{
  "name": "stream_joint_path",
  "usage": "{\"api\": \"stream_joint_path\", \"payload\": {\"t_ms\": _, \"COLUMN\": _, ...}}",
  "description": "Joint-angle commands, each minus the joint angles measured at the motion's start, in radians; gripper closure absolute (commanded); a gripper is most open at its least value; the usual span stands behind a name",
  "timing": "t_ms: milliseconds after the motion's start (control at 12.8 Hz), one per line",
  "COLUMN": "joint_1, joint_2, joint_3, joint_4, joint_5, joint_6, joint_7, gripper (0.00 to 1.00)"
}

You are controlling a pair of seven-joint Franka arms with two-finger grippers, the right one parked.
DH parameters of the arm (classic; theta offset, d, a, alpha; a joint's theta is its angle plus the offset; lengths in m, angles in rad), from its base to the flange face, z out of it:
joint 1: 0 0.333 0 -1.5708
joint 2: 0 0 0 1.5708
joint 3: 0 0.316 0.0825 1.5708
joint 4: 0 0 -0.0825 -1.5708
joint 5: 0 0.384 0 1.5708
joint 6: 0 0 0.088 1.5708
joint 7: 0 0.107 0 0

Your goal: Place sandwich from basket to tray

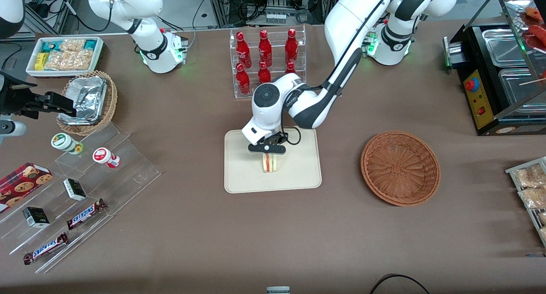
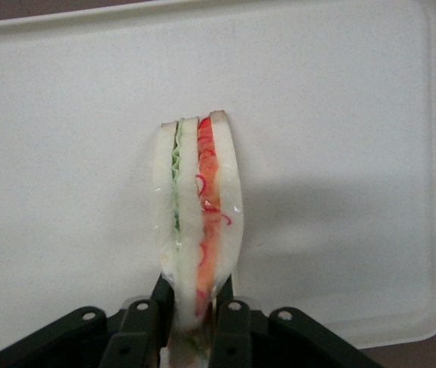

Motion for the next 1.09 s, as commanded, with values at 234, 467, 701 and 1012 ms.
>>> {"api": "stream_joint_path", "payload": {"t_ms": 234, "joint_1": -0.005, "joint_2": -0.015, "joint_3": 0.01, "joint_4": 0.031, "joint_5": 0.008, "joint_6": -0.006, "joint_7": -0.024, "gripper": 0.01}}
{"api": "stream_joint_path", "payload": {"t_ms": 467, "joint_1": -0.001, "joint_2": -0.1, "joint_3": 0.011, "joint_4": 0.031, "joint_5": -0.004, "joint_6": -0.036, "joint_7": -0.027, "gripper": 0.01}}
{"api": "stream_joint_path", "payload": {"t_ms": 701, "joint_1": 0.0, "joint_2": -0.202, "joint_3": 0.06, "joint_4": 0.025, "joint_5": -0.062, "joint_6": -0.105, "joint_7": -0.041, "gripper": 0.01}}
{"api": "stream_joint_path", "payload": {"t_ms": 1012, "joint_1": 0.0, "joint_2": -0.34, "joint_3": 0.166, "joint_4": 0.017, "joint_5": -0.113, "joint_6": -0.26, "joint_7": -0.021, "gripper": 0.0}}
